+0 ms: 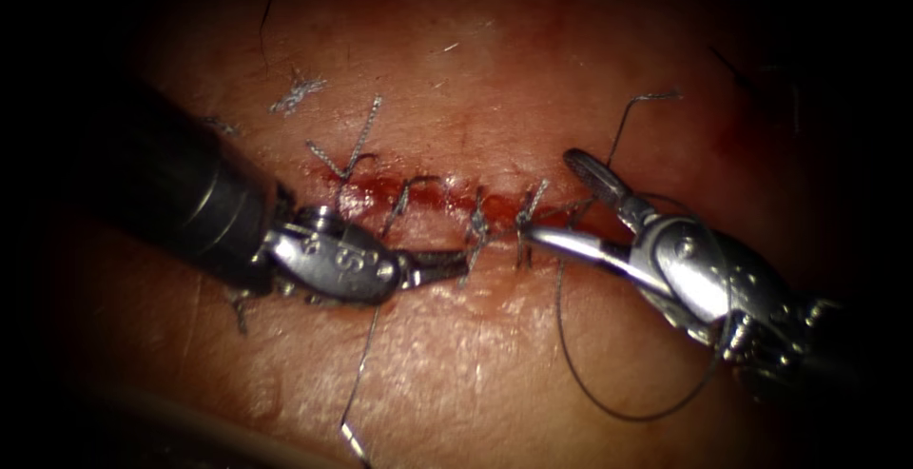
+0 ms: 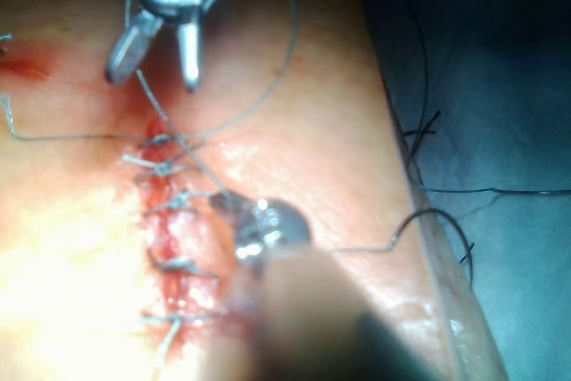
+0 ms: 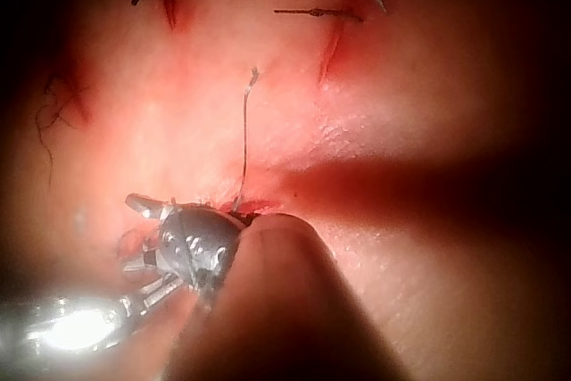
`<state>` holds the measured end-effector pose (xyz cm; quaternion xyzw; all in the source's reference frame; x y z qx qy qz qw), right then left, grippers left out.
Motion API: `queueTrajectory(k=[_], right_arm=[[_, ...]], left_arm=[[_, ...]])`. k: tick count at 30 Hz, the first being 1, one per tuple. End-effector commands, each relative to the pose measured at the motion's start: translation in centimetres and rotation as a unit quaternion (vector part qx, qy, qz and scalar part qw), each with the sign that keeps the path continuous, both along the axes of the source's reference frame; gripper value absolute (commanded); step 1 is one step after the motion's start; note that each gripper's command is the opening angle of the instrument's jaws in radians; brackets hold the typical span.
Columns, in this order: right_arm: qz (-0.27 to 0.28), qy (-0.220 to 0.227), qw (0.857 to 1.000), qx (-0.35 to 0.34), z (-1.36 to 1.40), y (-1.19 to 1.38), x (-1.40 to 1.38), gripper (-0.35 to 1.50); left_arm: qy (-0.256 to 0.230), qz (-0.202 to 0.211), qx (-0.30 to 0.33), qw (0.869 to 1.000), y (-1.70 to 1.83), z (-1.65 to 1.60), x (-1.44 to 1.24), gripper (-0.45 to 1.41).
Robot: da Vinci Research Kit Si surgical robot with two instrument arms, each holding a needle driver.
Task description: Wound Closure
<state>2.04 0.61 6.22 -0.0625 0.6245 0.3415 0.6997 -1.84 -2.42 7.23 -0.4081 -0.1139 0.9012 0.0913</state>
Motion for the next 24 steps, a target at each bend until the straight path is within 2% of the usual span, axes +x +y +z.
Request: queueTrajectory(k=[1, 15, 20, 24], right_arm=[[-0.001, 0.002, 1.000, 0.001, 0.05, -0.04, 0.10, 0.80], [0.006, 0.011, 1.000, -0.001, -0.07, -0.03, 0.12, 0.78], [0.052, -0.001, 0.998, 0.025, -0.17, 0.04, -0.01, 0.76], [0.093, -0.010, 0.995, 0.046, -0.08, 0.10, -0.09, 0.76]], left_arm=[[0.001, 0.000, 0.001, 1.000, -0.08, 0.06, -0.01, -0.45], [0.005, 0.003, 0.008, 1.000, -0.13, -0.05, -0.06, -0.45], [0.013, 0.013, 0.013, 1.000, -0.26, -0.14, -0.24, -0.45], [0.016, 0.023, 0.016, 0.999, -0.31, -0.18, -0.28, -0.45]])
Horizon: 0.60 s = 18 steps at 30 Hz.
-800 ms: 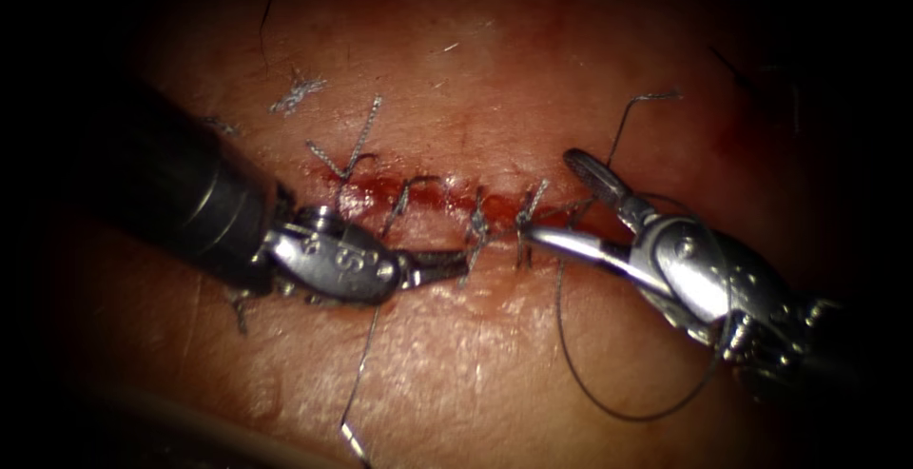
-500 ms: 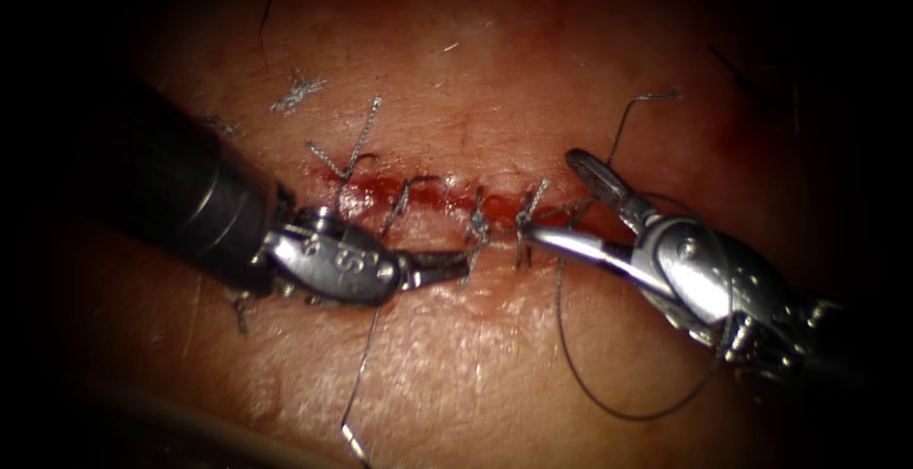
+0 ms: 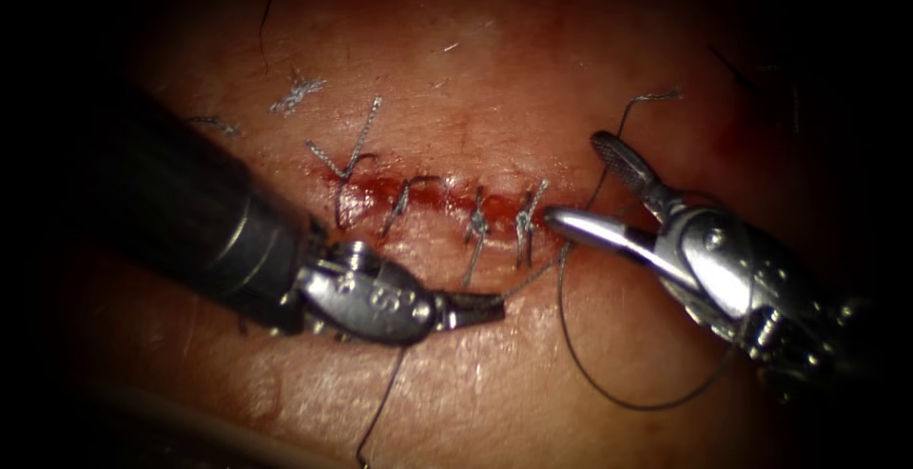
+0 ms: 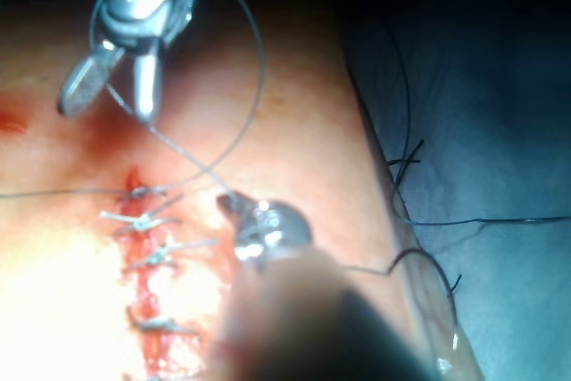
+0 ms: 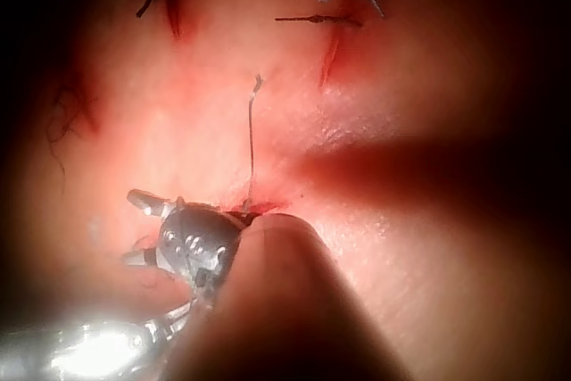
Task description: Wound Closure
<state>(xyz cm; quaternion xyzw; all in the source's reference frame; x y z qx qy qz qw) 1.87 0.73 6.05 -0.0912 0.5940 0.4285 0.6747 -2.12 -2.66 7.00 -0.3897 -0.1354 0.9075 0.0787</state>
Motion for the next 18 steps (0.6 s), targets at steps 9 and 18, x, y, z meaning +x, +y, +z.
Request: queueTrajectory(k=[9, 18], right_arm=[[0.135, 0.008, 0.985, 0.103, 0.89, 0.05, -0.39, 0.70], [0.179, -0.015, 0.969, 0.166, 1.35, 0.06, -0.31, 0.68]], left_arm=[[-0.006, 0.010, 0.004, 1.000, -0.21, -0.07, -0.32, -0.45], [-0.011, 0.012, 0.007, 1.000, -0.25, -0.23, -0.48, -0.45]])
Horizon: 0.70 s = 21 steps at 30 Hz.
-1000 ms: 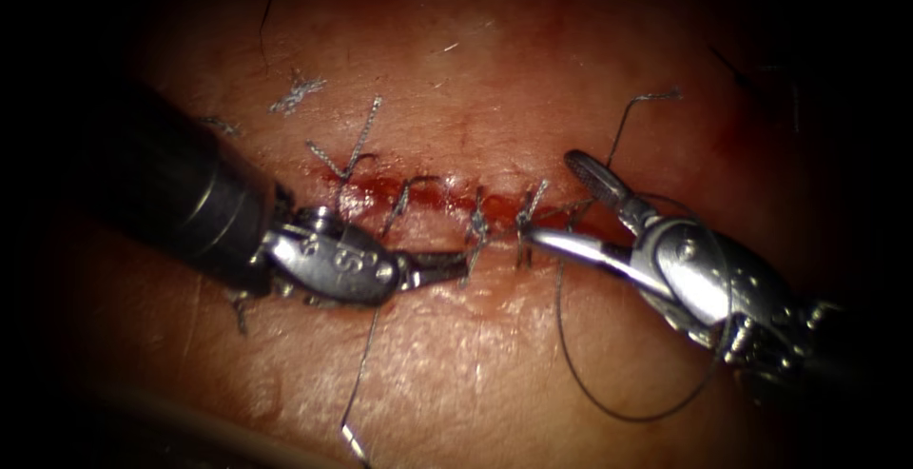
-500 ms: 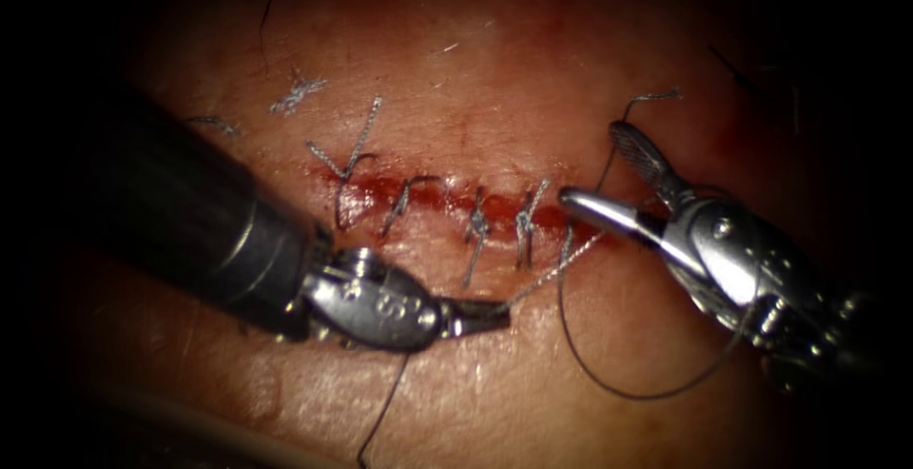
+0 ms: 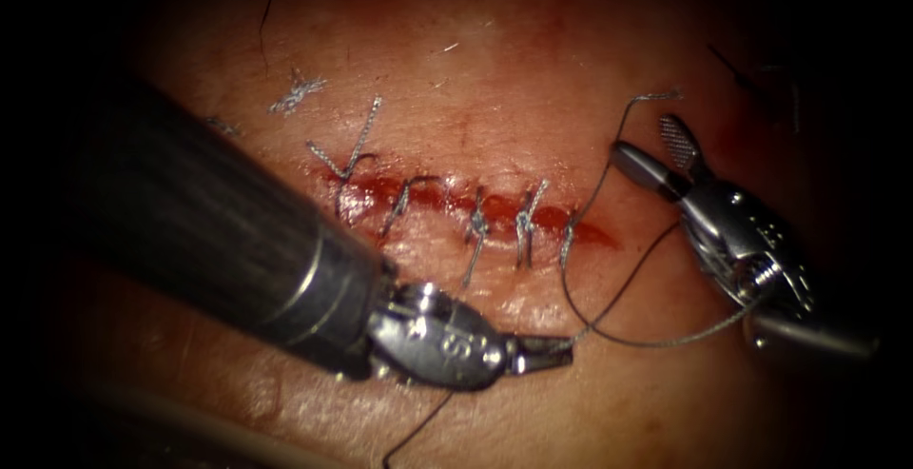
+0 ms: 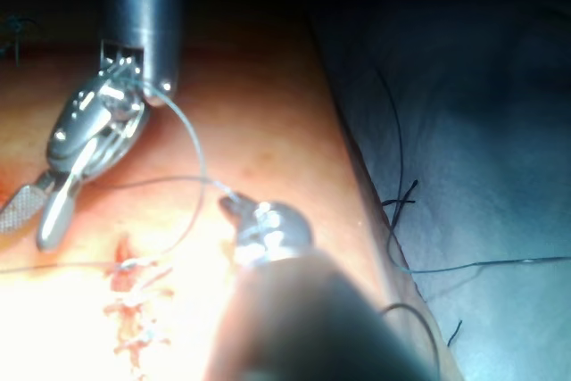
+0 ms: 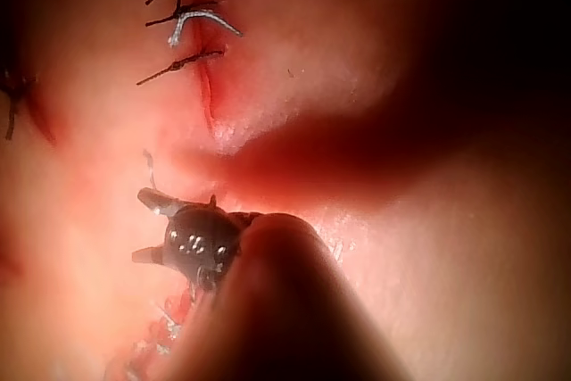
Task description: Wound Closure
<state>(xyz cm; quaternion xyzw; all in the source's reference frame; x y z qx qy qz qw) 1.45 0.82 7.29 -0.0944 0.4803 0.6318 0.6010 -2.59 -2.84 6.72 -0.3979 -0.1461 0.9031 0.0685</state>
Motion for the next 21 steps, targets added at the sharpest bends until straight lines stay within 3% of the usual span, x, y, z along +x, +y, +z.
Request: queueTrajectory(k=[1, 5, 11, 19, 21], right_arm=[[-0.002, 0.002, 1.000, 0.020, 0.25, -0.03, 0.14, 0.68], [-0.010, 0.009, 0.999, 0.044, 0.50, 0.00, 0.27, 0.66], [-0.011, 0.007, 0.998, 0.055, 0.61, 0.05, 0.39, 0.65], [-0.001, 0.012, 0.995, 0.094, 0.88, 0.04, 0.37, 0.58], [0.002, 0.012, 0.995, 0.097, 0.88, 0.04, 0.42, 0.33]], left_arm=[[0.000, 0.001, 0.002, 1.000, -0.06, 0.03, -0.01, -0.45], [-0.001, 0.002, 0.002, 1.000, -0.06, 0.03, -0.01, -0.45], [-0.001, 0.002, 0.002, 1.000, -0.06, 0.02, 0.00, -0.45], [-0.004, 0.004, 0.004, 1.000, -0.06, -0.03, 0.01, -0.45], [-0.004, 0.004, 0.004, 1.000, -0.06, -0.03, 0.01, -0.45]])
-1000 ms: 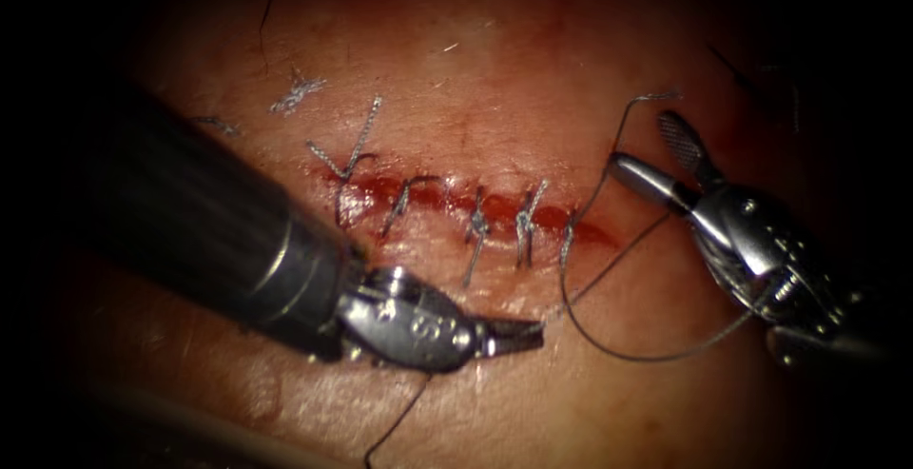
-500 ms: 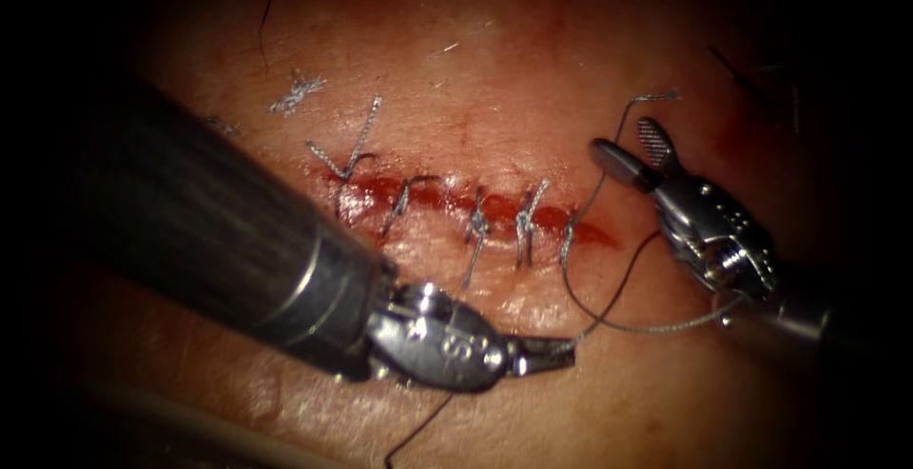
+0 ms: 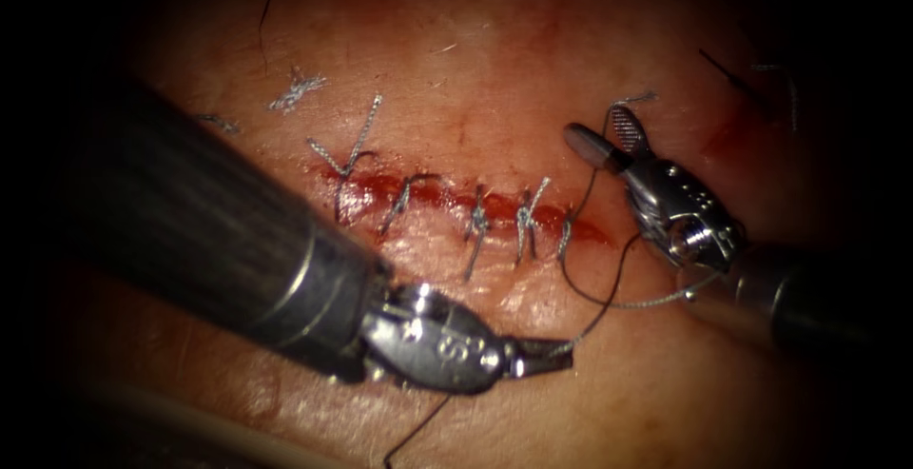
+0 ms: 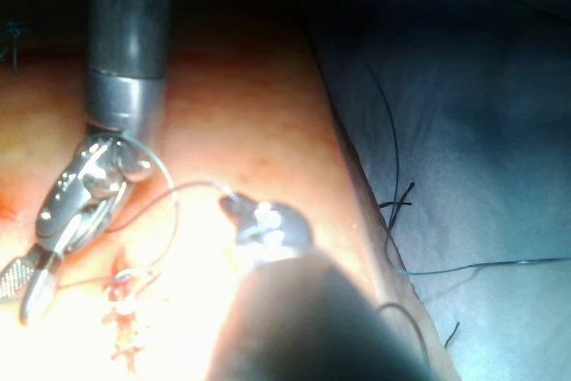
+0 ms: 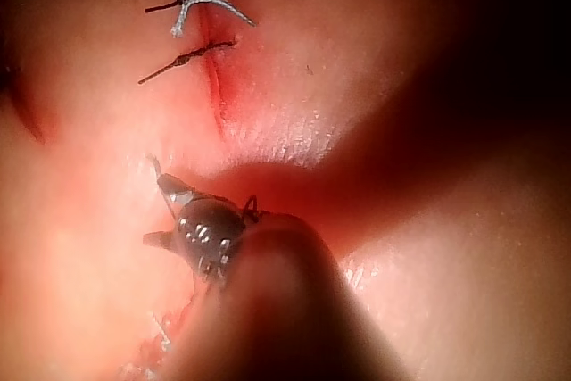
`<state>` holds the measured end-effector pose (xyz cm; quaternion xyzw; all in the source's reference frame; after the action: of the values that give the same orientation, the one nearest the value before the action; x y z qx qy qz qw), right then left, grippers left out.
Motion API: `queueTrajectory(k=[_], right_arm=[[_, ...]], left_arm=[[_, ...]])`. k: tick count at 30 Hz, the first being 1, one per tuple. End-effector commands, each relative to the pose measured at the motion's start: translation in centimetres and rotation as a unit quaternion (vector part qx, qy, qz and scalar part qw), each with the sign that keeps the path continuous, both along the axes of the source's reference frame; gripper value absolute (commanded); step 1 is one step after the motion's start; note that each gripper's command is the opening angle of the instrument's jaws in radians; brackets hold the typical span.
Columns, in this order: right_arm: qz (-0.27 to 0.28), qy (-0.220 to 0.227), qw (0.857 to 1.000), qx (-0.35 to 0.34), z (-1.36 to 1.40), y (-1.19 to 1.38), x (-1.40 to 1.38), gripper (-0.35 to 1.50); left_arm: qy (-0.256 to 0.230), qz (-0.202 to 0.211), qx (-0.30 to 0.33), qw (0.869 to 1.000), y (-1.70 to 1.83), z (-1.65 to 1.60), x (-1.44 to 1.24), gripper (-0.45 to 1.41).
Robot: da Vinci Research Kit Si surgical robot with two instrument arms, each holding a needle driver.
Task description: Wound Closure
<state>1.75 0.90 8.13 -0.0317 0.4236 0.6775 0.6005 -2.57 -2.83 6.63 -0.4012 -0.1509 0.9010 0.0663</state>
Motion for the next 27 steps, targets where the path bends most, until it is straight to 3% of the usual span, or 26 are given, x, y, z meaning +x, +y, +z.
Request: queueTrajectory(k=[1, 2, 4, 7, 8, 10, 14, 15, 18, 20, 27], right_arm=[[-0.003, 0.008, 1.000, 0.006, 0.02, -0.04, 0.18, 0.19], [-0.020, 0.020, 1.000, 0.014, 0.00, -0.05, 0.25, -0.06], [-0.030, 0.022, 0.999, 0.022, -0.01, -0.05, 0.27, -0.33], [-0.055, 0.019, 0.997, 0.044, -0.02, -0.06, 0.28, -0.35], [-0.072, -0.003, 0.997, 0.040, -0.04, -0.09, 0.26, -0.35], [-0.118, -0.006, 0.993, 0.011, -0.22, -0.12, 0.25, -0.35], [-0.154, 0.016, 0.986, -0.061, -0.99, -0.11, 0.31, -0.35], [-0.163, 0.033, 0.983, -0.083, -1.35, -0.20, 0.33, -0.35], [-0.201, 0.059, 0.973, -0.098, -1.79, -0.48, 0.32, -0.35], [-0.210, 0.071, 0.969, -0.105, -1.88, -0.62, 0.23, -0.35], [-0.254, 0.117, 0.948, -0.150, -2.18, -1.05, 0.06, -0.35]], left_arm=[[0.000, 0.001, 0.001, 1.000, -0.06, 0.06, -0.01, -0.45], [0.001, -0.001, 0.003, 1.000, -0.06, 0.06, -0.01, -0.45], [0.001, -0.001, 0.003, 1.000, -0.06, 0.06, -0.01, -0.45], [0.001, -0.001, 0.003, 1.000, -0.06, 0.06, -0.01, -0.45], [0.001, -0.001, 0.003, 1.000, -0.06, 0.06, -0.01, -0.45], [0.002, -0.002, 0.002, 1.000, -0.05, 0.05, -0.01, -0.45], [0.012, -0.034, 0.023, 0.999, 0.08, 0.06, 0.09, -0.45], [0.020, -0.051, 0.034, 0.998, 0.17, 0.07, 0.22, -0.45], [0.037, -0.072, 0.033, 0.996, 0.54, 0.10, 0.47, -0.45], [0.044, -0.083, 0.036, 0.995, 0.87, 0.07, 0.55, -0.45], [0.058, -0.092, 0.040, 0.993, 1.37, 0.34, 0.53, -0.45]])
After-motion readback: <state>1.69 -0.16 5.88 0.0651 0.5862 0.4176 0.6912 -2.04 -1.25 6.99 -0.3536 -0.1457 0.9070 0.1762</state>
